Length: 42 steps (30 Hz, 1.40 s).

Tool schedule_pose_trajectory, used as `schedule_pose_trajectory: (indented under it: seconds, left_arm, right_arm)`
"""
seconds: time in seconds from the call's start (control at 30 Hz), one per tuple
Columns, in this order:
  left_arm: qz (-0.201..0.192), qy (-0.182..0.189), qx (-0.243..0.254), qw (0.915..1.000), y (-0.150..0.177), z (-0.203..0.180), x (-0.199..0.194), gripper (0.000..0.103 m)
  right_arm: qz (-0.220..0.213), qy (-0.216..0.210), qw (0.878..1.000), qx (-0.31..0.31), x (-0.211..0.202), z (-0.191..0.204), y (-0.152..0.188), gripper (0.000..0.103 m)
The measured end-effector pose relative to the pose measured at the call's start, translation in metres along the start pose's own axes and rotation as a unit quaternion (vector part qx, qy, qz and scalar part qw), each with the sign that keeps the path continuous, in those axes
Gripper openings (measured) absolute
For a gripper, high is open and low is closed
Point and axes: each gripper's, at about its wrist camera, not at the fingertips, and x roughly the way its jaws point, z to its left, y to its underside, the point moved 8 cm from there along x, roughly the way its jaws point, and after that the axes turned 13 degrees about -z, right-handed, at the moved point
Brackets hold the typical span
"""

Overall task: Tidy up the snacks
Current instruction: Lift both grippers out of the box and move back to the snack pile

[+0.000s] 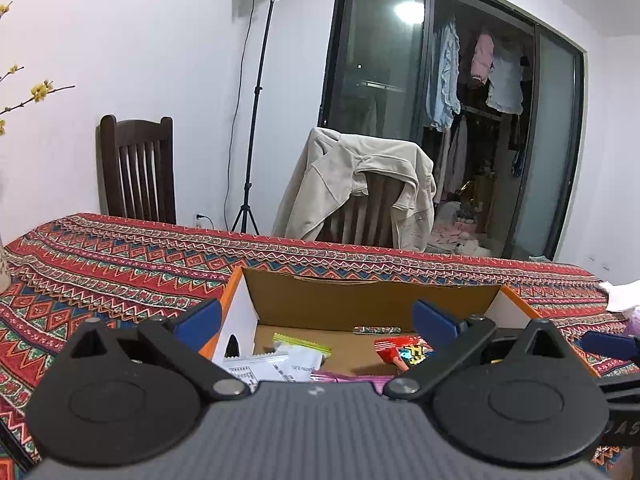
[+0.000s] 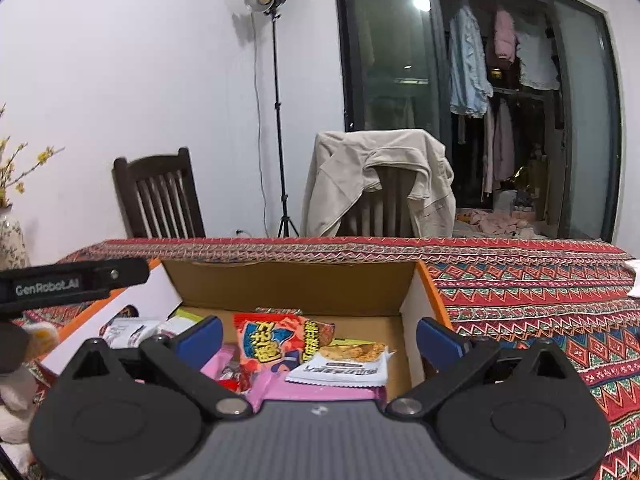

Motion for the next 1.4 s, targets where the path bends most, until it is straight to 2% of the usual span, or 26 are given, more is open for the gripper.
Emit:
schedule_pose_trajectory:
  seconds: [0.1,0.37,0.73,0.93,1.13,1.4]
  left_arm:
    - [0.006,0.003,0.0,1.0,-0.003,-0.002,-0.01,0.103]
    - [0.014,-0.008,-0.006,0.9998,-0.004,0.009,-0.055,0.103]
    - [0.023,-0.005,0.004,0.9997,0.01,0.014,-0.138,0.103]
    - [0.045,-0.002,-0.002,0.999,0.024,0.019,-0.165,0.103]
    - [0.069,-0.005,-0.002,0.9976,0.039,0.036,-0.178,0.103]
    - [0.095,-0.017,-0.013,0.9952,0.052,0.055,-0.177,0.103]
  right_arm:
    - [0.014,-0.013,1.0,-0.004,-0.006,0.007,-0.001,0.103]
    - [0.032,-0.007,0.999,0.0,-0.053,0.001,-0.001,0.103]
    - [0.069,0.011,0.997,0.036,-0.134,-0.007,0.045,0.103]
    - [0.107,0.014,0.993,0.041,-0.163,-0.013,0.073,0.103]
    - [0.151,0.003,0.988,0.043,-0.168,-0.016,0.093,0.103]
    - [0.173,0.019,0.985,-0.002,-0.143,-0.007,0.097,0.101]
